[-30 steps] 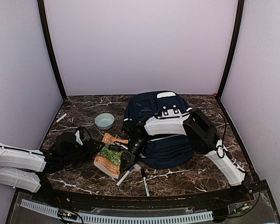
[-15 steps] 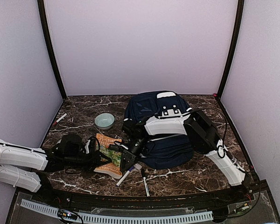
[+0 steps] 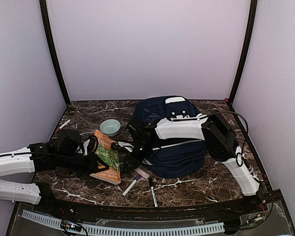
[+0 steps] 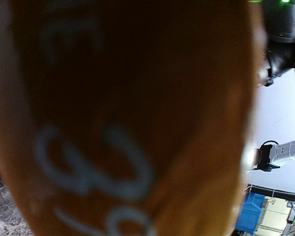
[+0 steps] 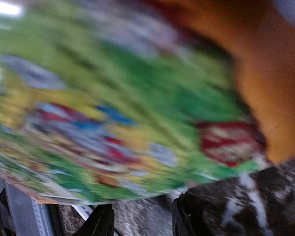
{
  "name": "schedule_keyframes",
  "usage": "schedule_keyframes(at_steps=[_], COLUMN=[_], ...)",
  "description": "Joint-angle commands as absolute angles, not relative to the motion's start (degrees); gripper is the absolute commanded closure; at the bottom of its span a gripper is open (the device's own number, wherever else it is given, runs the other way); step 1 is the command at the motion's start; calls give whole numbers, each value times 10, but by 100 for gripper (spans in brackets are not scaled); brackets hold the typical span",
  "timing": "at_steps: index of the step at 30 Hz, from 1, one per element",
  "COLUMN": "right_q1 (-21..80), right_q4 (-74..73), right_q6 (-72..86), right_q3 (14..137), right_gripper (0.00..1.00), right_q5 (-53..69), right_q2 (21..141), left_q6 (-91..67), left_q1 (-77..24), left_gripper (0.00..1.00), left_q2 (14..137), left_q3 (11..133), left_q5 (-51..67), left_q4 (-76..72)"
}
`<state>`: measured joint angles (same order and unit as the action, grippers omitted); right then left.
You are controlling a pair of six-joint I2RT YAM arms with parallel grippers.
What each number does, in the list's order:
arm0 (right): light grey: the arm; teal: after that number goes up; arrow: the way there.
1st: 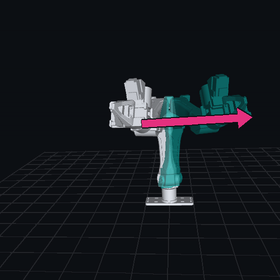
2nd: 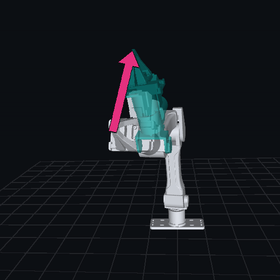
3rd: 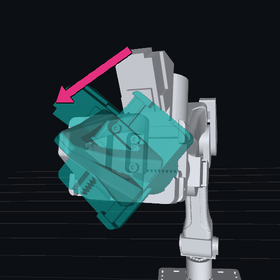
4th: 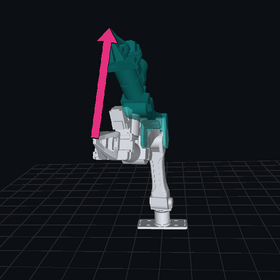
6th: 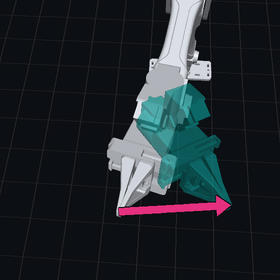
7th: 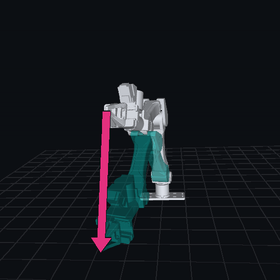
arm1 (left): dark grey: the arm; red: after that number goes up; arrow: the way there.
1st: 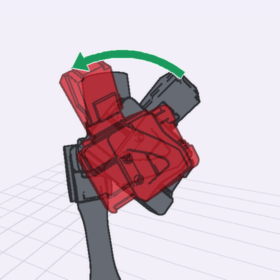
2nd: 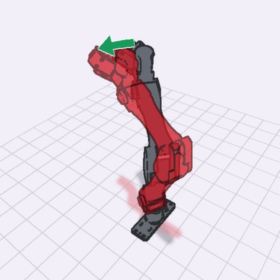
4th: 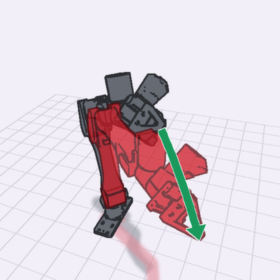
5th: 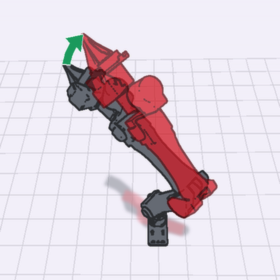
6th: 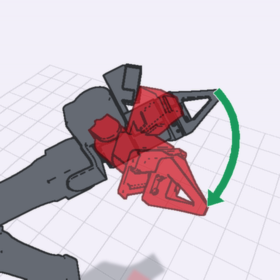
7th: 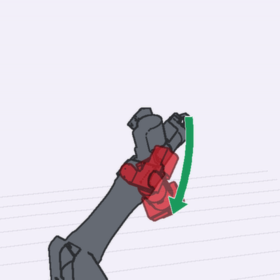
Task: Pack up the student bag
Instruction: Grab the book at the center of the board, then pass from the left arm to the right
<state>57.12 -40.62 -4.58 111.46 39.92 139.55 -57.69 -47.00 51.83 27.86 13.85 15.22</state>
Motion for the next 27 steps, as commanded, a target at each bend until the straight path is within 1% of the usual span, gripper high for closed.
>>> schedule_keyframes(at_steps=[1, 5, 8, 12, 16, 20, 22, 25, 27], right_q1=[529, 501, 479, 435, 372, 296, 262, 225, 215], right_q4=[-420, -450, -438, -399, -400, -341, -319, -325, -339], right_q6=[-87, -133, -134, -125, -130, -67, -42, -35, -53], right_q3=[1076, 1050, 999, 911, 883, 844, 836, 849, 857], right_gripper=[54, 50, 48, 47, 47, 46, 44, 39, 32], right_q5=[285, 301, 289, 302, 352, 336, 352, 423, 483], right_q2=[1343, 1242, 1160, 1068, 1001, 935, 918, 898, 896], left_q6=[-474, -412, -378, -368, -368, -371, -371, -364, -375], left_q1=[-476, -476, -476, -477, -477, -477, -477, -477, -477], left_gripper=[95, 97, 98, 99, 100, 100, 100, 100, 100], left_q2=[497, 523, 554, 603, 637, 668, 687, 726, 750], left_q3=[378, 448, 490, 505, 501, 499, 514, 529, 528], left_q5=[100, 74, 66, 80, 94, 133, 142, 158, 168], left_q4=[187, 206, 172, 54, -62, -174, -200, -241, -297])
